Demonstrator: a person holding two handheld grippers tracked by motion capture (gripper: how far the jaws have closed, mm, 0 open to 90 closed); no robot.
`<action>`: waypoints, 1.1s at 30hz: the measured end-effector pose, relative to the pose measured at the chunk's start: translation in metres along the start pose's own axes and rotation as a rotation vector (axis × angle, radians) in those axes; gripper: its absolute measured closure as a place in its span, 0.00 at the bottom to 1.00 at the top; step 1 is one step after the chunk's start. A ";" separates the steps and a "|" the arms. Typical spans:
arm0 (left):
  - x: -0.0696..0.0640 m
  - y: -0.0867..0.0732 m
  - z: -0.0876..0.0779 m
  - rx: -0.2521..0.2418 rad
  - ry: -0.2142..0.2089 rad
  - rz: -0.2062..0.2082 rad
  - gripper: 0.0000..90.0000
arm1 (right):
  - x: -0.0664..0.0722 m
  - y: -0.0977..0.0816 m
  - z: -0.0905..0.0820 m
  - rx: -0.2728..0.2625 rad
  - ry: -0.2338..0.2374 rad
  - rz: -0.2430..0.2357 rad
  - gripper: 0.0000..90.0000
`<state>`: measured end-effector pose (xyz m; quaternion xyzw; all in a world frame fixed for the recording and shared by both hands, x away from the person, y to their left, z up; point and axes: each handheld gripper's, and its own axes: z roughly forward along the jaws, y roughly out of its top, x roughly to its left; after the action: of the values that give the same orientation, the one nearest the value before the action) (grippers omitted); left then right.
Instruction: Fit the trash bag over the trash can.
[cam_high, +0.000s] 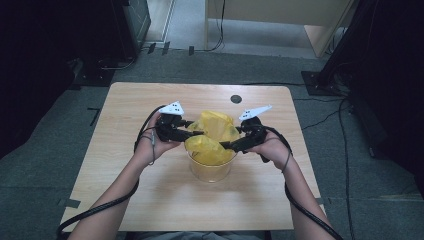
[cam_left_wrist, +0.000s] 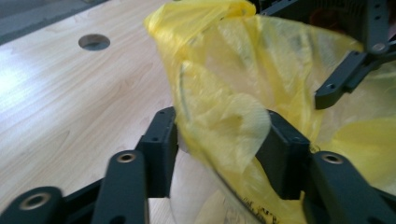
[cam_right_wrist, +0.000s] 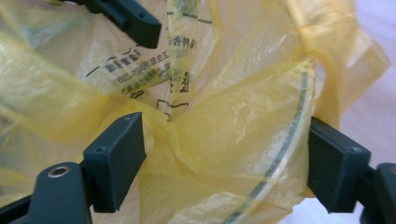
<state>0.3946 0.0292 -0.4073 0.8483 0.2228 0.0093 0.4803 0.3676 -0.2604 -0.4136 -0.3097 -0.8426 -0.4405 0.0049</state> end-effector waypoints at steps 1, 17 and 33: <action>0.000 -0.001 0.000 0.005 -0.001 -0.003 0.59 | 0.000 -0.001 0.000 0.004 0.008 0.007 0.24; -0.003 0.001 -0.004 -0.002 -0.013 0.012 0.70 | 0.017 0.011 -0.045 -0.254 -0.086 -0.157 0.35; -0.010 0.015 -0.021 -0.066 0.015 0.038 0.55 | -0.007 0.024 -0.041 -0.348 -0.239 -0.099 0.50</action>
<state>0.3861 0.0354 -0.3820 0.8360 0.2098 0.0324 0.5060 0.3748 -0.2843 -0.3729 -0.3141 -0.7627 -0.5391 -0.1701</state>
